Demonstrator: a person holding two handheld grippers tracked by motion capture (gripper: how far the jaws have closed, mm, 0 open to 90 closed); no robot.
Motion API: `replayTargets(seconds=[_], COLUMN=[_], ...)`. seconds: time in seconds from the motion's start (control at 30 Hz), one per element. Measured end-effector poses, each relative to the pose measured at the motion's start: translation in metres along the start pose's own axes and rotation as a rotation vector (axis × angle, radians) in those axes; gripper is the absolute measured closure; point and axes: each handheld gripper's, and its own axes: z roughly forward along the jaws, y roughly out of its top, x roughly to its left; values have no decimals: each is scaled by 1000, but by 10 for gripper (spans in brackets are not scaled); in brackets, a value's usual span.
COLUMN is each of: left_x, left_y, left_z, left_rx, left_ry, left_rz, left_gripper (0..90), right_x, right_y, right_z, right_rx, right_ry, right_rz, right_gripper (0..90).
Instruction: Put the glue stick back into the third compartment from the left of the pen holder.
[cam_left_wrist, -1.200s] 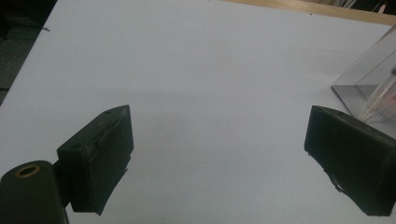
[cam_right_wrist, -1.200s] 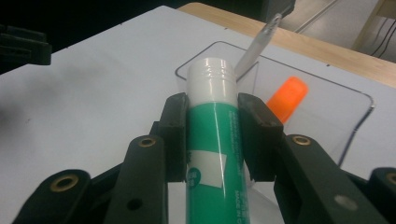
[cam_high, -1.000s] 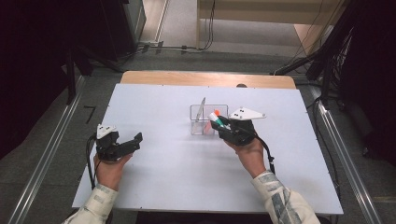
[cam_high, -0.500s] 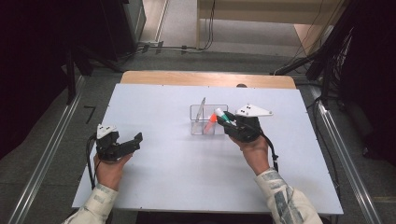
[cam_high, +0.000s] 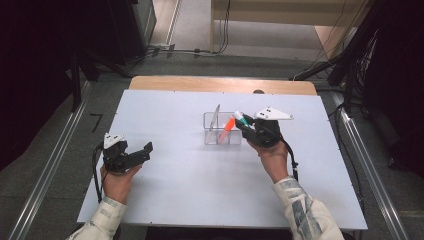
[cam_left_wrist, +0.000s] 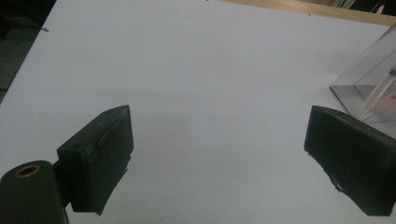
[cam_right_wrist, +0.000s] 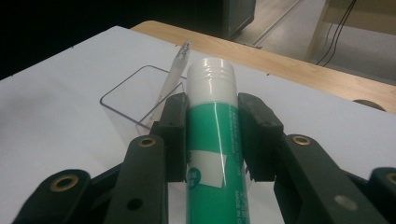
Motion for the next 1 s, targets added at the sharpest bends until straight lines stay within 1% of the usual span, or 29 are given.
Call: replayTargets(seconds=[0.17,0.23,0.57,0.7,0.83,1.0], left_x=[0,0,0,0,1,1], left_y=[0,0,0,0,1,1], left_z=[0,0,0,0,0,0], left_rx=[1,1,0,0,-2,-2], left_ry=[0,0,-2,-2,-1,-2], left_rz=[-2,0,1,1,0,-2], left_gripper=[88,88,88,88,88,88], right_x=[-5,-6,-8,-11,-13,-14], right_y=[3,5,17,22,26,28], right_z=[8,12,32,40,47,54], right_rx=[1,4,0,0,9,13], right_ry=[-17,-25,-53,-50,-58,-60], right_rz=[17,33,47,72,76,91], right_gripper=[629,629,629,629,628,627])
